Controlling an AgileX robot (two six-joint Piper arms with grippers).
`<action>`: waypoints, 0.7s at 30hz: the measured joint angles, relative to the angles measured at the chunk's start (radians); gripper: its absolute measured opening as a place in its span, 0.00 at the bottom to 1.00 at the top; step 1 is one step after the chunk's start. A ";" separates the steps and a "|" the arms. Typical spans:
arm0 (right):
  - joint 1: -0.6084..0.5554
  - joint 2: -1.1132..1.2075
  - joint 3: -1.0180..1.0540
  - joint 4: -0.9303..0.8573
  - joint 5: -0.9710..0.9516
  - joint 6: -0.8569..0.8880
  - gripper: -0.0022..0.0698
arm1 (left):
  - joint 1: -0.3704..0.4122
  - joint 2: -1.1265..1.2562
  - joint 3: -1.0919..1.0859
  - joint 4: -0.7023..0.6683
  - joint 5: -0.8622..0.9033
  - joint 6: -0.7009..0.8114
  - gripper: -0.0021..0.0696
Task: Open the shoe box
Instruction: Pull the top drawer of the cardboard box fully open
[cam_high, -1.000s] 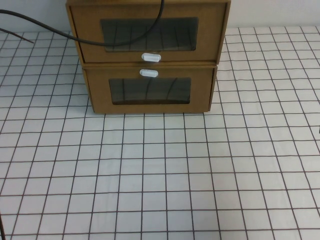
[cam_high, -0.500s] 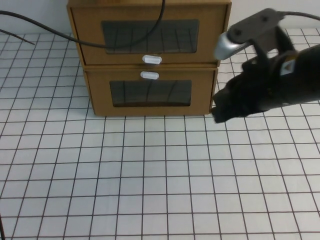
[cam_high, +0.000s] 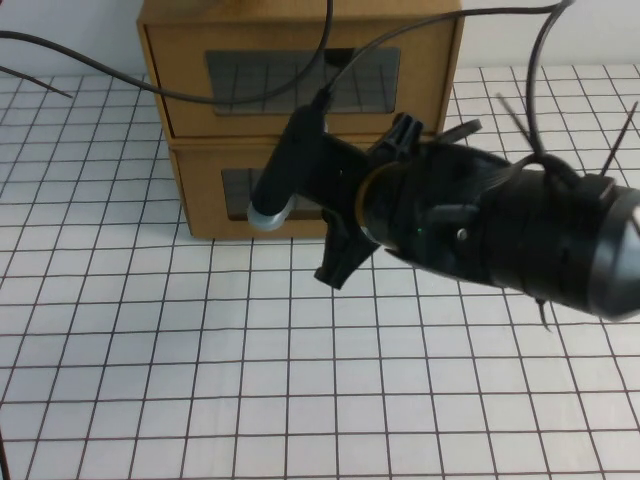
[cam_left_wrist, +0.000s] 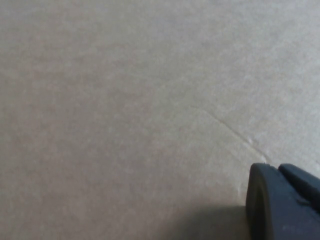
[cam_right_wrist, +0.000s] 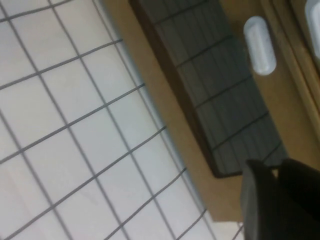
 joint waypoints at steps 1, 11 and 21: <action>0.000 0.008 0.000 -0.037 -0.018 0.021 0.12 | 0.000 0.000 0.000 0.000 0.000 0.000 0.03; 0.000 0.089 -0.002 -0.528 -0.136 0.373 0.46 | 0.000 0.000 0.000 0.000 0.001 0.000 0.03; -0.013 0.172 -0.063 -0.823 -0.192 0.559 0.47 | 0.000 0.000 0.000 0.000 0.001 0.000 0.03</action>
